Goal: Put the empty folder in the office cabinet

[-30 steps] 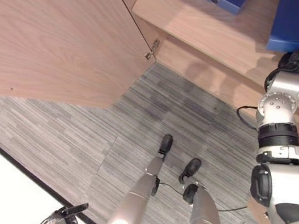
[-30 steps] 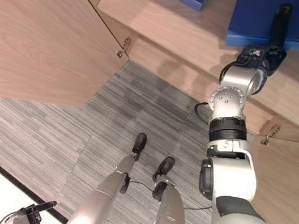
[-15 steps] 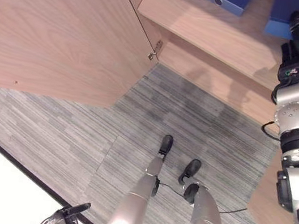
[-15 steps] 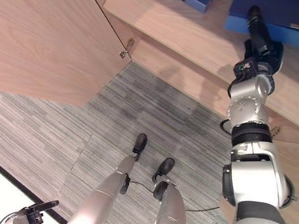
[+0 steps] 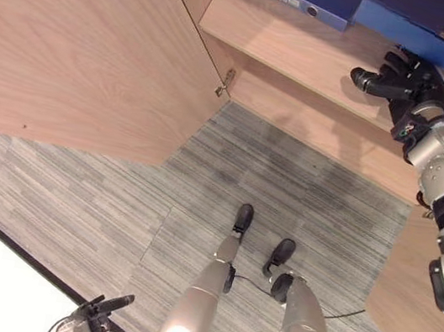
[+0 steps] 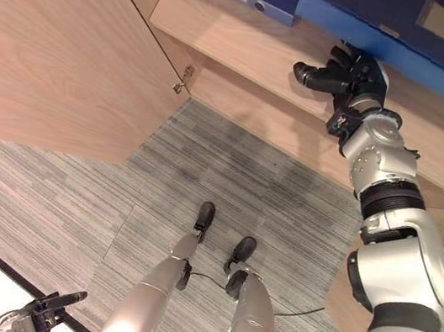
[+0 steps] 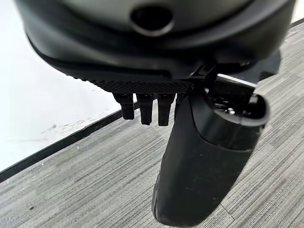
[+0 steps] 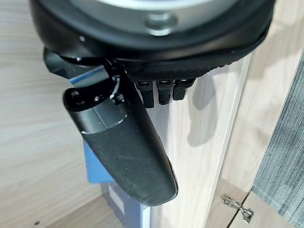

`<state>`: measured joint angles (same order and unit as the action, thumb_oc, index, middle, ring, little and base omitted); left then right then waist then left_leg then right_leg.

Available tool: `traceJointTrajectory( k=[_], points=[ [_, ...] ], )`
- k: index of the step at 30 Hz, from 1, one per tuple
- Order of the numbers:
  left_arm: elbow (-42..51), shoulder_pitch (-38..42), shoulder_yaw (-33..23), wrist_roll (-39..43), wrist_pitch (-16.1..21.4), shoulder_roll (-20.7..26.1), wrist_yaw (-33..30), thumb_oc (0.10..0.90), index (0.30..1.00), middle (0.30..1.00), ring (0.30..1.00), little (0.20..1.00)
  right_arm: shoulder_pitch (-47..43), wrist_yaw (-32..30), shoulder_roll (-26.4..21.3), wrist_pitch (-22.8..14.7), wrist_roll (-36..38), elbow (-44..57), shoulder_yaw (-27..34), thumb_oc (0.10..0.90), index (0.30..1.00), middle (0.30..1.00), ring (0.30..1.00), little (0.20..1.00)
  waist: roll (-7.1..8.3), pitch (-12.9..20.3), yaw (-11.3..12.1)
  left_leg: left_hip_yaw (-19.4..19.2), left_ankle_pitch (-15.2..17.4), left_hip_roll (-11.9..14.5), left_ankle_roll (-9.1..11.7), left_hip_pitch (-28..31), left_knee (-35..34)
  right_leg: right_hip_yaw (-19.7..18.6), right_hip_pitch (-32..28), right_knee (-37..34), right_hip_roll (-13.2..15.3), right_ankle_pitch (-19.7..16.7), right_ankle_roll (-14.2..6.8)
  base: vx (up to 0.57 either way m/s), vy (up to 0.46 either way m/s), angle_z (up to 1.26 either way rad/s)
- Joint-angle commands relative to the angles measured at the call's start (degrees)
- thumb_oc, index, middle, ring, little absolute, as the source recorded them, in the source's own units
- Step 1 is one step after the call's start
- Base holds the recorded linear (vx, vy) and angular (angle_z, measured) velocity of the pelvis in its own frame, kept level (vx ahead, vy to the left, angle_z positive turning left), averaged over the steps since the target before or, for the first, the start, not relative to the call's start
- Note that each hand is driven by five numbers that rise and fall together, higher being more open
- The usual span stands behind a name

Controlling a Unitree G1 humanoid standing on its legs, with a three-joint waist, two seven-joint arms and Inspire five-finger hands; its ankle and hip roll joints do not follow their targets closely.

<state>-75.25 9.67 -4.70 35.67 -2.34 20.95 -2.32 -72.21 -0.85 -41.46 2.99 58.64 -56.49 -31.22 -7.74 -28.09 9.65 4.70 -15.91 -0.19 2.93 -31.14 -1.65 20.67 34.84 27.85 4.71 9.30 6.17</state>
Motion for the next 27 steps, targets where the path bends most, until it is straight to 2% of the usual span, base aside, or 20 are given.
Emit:
traceJointTrajectory(
  k=[1,5,7,10,12,13,14,15,16,19,22,27],
  points=[
    [-4.3,-4.0,0.7,-0.7,-0.3,6.1,-1.1,0.800,0.900,0.900,0.900,0.900,-3.4,3.3,1.0,-0.2,0.1,2.5,-3.1,0.800,0.900,0.900,0.900,0.900,4.03,-1.7,1.4,-2.9,10.4,-1.8,0.5,6.9,1.0,-3.6,-7.3,-15.2,-1.0,-3.8,-7.5,0.00,0.000,0.00],
    [-3.6,-4.7,1.4,-0.2,0.1,5.2,-1.0,0.800,0.900,0.900,0.900,0.900,-3.1,3.1,1.8,-0.7,0.2,1.5,-2.1,0.800,0.900,0.900,0.900,0.900,3.67,-1.7,1.3,-3.1,10.5,-1.9,0.4,7.1,0.9,-3.7,-7.5,-15.3,-1.1,-3.9,-7.5,0.00,0.000,0.00],
    [-3.7,-5.0,1.5,0.0,0.0,4.9,-0.9,0.800,0.900,0.900,0.900,0.900,-3.4,2.9,1.4,0.0,-2.3,-0.5,-2.9,0.800,0.900,0.900,0.900,0.900,3.62,-1.7,1.4,-3.2,10.5,-1.8,0.4,7.1,1.0,-3.7,-7.6,-15.3,-1.1,-4.0,-7.5,0.00,0.000,0.00],
    [-4.1,-3.7,1.7,-0.6,0.1,5.2,-0.8,0.800,0.900,0.900,0.900,0.900,-6.3,4.6,-0.9,3.9,-17.3,-9.8,-10.4,0.800,0.900,0.900,0.900,0.900,4.24,-1.7,1.2,-3.4,10.2,-1.7,0.4,6.8,0.8,-3.6,-7.4,-15.7,-1.2,-4.3,-7.4,0.00,0.000,0.00],
    [-4.0,-2.9,1.7,-1.4,0.0,5.9,-0.5,0.800,0.900,0.900,0.900,0.900,-7.6,7.0,-2.2,5.4,-28.4,-11.0,-16.8,0.800,0.900,0.900,0.900,0.900,4.76,-1.7,1.0,-3.3,9.9,-1.6,0.5,6.6,0.7,-3.5,-7.2,-16.1,-1.2,-4.7,-7.4,0.00,0.000,0.00],
    [-4.0,-2.7,1.5,-1.7,-0.1,6.3,-0.4,0.800,0.900,0.900,0.900,0.900,-7.8,7.8,-2.5,5.7,-32.2,-10.5,-19.5,0.800,0.900,0.900,0.900,0.900,4.94,-1.7,0.9,-3.2,9.7,-1.5,0.5,6.5,0.5,-3.4,-7.3,-16.3,-1.3,-4.8,-7.3,0.00,0.000,0.00],
    [-4.0,-2.7,1.5,-1.7,-0.1,6.3,-0.4,0.800,0.900,0.900,0.900,0.900,-7.8,7.8,-2.5,5.7,-32.2,-10.5,-19.5,0.800,0.900,0.900,0.900,0.900,4.93,-1.7,0.9,-3.2,9.7,-1.5,0.5,6.5,0.5,-3.4,-7.3,-16.3,-1.3,-4.8,-7.3,0.00,0.000,0.00],
    [-4.5,-2.3,1.1,-2.2,-0.4,7.9,0.6,0.800,0.900,0.900,0.900,0.900,-6.9,13.1,-2.6,7.0,-46.5,-6.5,-29.4,0.800,0.900,0.900,0.900,0.900,5.72,-1.7,0.8,-3.1,9.5,-1.4,0.7,6.4,0.0,-3.1,-7.5,-17.2,-1.5,-5.1,-7.3,0.00,0.000,0.00],
    [-4.5,-2.3,1.1,-2.2,-0.4,7.8,0.6,0.800,0.900,0.900,0.900,0.900,-6.9,13.1,-2.6,7.0,-46.5,-6.5,-29.5,0.800,0.900,0.900,0.900,0.900,5.66,-1.7,0.8,-3.1,9.5,-1.4,0.7,6.4,0.0,-3.1,-7.5,-17.2,-1.5,-5.1,-7.3,0.00,0.000,0.00],
    [-3.8,-2.3,1.0,-2.2,-0.2,7.9,1.7,0.800,0.900,0.900,0.900,0.900,-6.6,15.8,-3.2,5.7,-57.1,-0.4,-37.1,0.800,0.900,0.900,0.900,0.900,6.15,-1.7,0.8,-3.1,9.4,-1.4,0.8,6.3,-0.4,-3.0,-7.7,-18.1,-1.6,-5.4,-7.4,0.00,-0.003,-0.01],
    [-2.7,-2.8,1.1,-2.1,0.0,7.6,2.1,0.800,0.900,0.900,0.900,0.900,-5.4,16.7,-3.0,5.1,-56.9,2.8,-37.7,0.800,0.900,0.900,0.900,0.900,5.86,-1.7,0.9,-2.9,9.2,-1.5,0.8,6.2,-0.7,-3.0,-7.7,-18.5,-1.7,-5.5,-7.5,0.00,-0.006,0.01],
    [-0.2,-4.1,1.9,-2.3,1.1,6.5,2.1,0.800,0.900,0.900,0.900,0.900,-5.7,18.6,-2.6,5.0,-51.3,8.0,-38.3,0.800,0.900,0.900,0.900,0.900,5.11,-1.7,1.5,-2.9,8.9,-1.6,1.0,5.6,-1.0,-2.8,-7.3,-18.8,-1.7,-5.7,-7.6,-0.02,-0.011,-0.04]
  ],
)
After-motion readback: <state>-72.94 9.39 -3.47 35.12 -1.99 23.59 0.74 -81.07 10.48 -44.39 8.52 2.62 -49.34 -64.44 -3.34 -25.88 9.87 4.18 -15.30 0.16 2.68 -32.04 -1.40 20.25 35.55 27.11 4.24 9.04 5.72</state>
